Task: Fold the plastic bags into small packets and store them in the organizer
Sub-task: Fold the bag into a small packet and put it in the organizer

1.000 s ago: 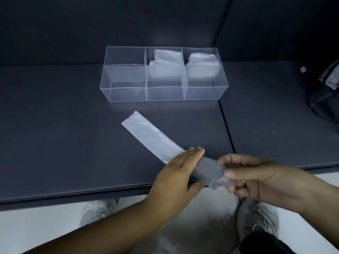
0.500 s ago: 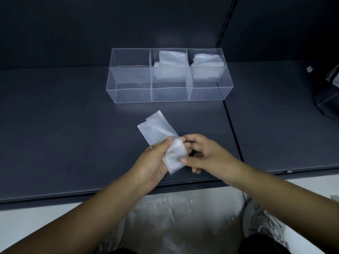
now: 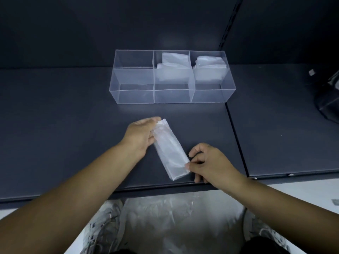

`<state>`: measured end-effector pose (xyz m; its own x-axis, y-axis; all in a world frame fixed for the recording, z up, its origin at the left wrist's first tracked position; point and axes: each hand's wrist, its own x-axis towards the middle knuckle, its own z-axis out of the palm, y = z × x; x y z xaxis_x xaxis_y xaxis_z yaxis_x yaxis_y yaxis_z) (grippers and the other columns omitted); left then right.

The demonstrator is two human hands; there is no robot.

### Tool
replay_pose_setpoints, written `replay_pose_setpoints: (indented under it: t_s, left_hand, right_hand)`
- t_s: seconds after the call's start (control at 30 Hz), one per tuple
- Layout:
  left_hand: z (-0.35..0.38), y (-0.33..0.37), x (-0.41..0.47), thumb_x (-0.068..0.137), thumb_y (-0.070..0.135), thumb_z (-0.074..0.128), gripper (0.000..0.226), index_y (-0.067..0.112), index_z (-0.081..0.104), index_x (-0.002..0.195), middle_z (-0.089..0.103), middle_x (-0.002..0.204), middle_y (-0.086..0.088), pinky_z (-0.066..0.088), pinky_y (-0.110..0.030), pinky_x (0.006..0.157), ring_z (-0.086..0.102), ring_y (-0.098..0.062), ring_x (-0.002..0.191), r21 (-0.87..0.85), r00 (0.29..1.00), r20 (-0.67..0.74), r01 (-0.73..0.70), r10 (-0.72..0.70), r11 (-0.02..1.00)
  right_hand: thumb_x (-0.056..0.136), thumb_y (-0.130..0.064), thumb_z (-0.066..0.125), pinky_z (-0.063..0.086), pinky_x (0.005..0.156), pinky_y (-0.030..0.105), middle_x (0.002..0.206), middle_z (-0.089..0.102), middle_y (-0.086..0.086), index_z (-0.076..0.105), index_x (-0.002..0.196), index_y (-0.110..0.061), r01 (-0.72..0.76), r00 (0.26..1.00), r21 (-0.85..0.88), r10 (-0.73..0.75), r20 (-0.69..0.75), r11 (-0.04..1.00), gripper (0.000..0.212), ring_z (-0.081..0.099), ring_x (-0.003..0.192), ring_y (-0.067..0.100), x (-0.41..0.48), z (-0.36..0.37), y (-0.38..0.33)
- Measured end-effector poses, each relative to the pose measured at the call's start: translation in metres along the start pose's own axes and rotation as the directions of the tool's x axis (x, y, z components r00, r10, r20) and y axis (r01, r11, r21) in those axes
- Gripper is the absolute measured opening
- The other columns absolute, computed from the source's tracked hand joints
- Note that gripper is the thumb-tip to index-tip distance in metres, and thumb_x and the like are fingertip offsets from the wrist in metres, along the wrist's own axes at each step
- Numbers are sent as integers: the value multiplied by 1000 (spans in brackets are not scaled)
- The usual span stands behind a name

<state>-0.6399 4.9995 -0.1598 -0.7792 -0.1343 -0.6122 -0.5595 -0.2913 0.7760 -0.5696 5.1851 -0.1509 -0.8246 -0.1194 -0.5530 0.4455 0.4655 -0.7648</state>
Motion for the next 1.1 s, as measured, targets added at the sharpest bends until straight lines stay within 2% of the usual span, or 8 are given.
replay_pose_setpoints:
  t_s: [0.1, 0.17, 0.27, 0.4, 0.53, 0.7, 0.93, 1.1]
  left_hand:
    - [-11, 4, 1, 96, 8, 53, 18, 11, 65, 109, 68, 108, -6, 52, -15, 80, 66, -3, 83, 282, 901, -63, -397, 429, 874]
    - [-23, -4, -19, 95, 17, 55, 23, 15, 64, 116, 63, 114, 5, 42, -12, 92, 59, -1, 100, 547, 667, 205, -685, 716, 481]
    - [-38, -38, -52, 89, 53, 53, 54, 18, 57, 130, 52, 134, 8, 26, -14, 108, 41, -3, 127, 555, 521, 696, -827, 495, 90]
    - [-46, -63, -62, 83, 55, 62, 74, 17, 42, 143, 40, 147, 7, 13, -14, 113, 30, -6, 138, 573, 535, 793, -817, 292, -58]
    - [-42, -55, -56, 81, 14, 74, 38, 11, 67, 119, 69, 116, -1, 46, -25, 93, 64, -18, 106, 592, 509, 699, -806, 501, -8]
    - [-36, -38, -43, 92, 40, 51, 36, 12, 66, 76, 55, 57, -2, 43, -32, 53, 51, -10, 53, 675, 705, 493, -680, 509, 287]
    - [-27, -22, -16, 98, 27, 50, 34, -1, 69, 95, 71, 89, -20, 59, -42, 71, 70, -31, 82, 490, 930, 268, -356, 251, 796]
    - [-25, -13, -10, 99, 18, 50, 24, 1, 64, 109, 70, 87, -15, 56, -25, 54, 70, -14, 62, 341, 977, 144, -198, 157, 919]
  right_hand:
    - [84, -9, 69, 38, 38, 17, 71, 69, 3, 52, 89, -14, -8, 1000, 7, 8, -3, 1000, 19, 58, 42, 15, 1, 0, 0]
    - [84, -9, 70, 38, 37, 19, 68, 69, 2, 53, 90, -13, -24, 1000, 22, 24, 9, 999, 19, 59, 42, 15, 1, -1, -2]
    - [84, -9, 71, 37, 37, 21, 57, 66, -2, 54, 93, -11, -67, 997, 49, 65, 36, 997, 19, 56, 40, 11, 2, -4, -7]
    - [86, -10, 68, 38, 40, 19, 50, 60, -3, 57, 94, -11, -172, 982, 148, 157, 109, 974, 13, 54, 41, 8, 0, -7, -14]
    - [87, -10, 66, 39, 40, 19, 65, 68, 1, 60, 93, -12, -217, 970, 305, 171, 172, 927, 10, 55, 44, 10, -6, -14, -26]
    - [77, -16, 77, 46, 64, 19, 107, 65, -12, 55, 118, -32, 114, 992, -8, -114, 58, 993, 49, 59, 64, 5, 3, -27, -34]
    - [81, -9, 74, 47, 55, 16, 76, 71, 0, 64, 100, -14, 215, 977, -39, -214, 9, 976, 22, 57, 52, 5, 38, 2, -36]
    - [80, -12, 75, 46, 52, 16, 73, 70, 3, 61, 75, -21, 168, 973, -161, -190, -133, 973, 17, 55, 46, 1, 53, 12, -36]
